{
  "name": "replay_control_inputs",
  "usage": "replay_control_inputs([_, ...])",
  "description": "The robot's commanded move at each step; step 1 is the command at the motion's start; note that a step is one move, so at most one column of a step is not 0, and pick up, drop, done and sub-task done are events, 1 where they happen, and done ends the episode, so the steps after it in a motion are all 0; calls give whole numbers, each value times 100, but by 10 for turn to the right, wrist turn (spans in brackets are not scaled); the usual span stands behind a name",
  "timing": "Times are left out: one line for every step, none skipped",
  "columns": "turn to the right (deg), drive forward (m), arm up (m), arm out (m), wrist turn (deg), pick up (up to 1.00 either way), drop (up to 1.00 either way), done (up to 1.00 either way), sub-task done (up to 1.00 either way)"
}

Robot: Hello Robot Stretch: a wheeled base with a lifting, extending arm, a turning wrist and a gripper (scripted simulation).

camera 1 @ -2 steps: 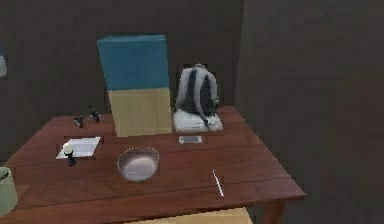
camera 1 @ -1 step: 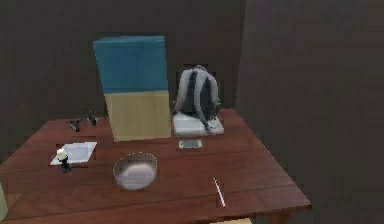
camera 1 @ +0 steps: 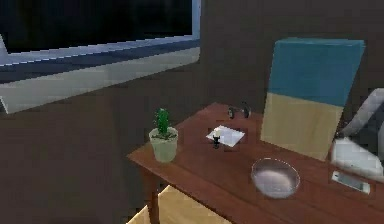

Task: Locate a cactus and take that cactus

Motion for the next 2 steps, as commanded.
replay_control_inputs([-450, 0, 0, 0, 0, 0, 0, 0, 0])
replay_control_inputs([-450, 0, 0, 0, 0, 0, 0, 0, 0])
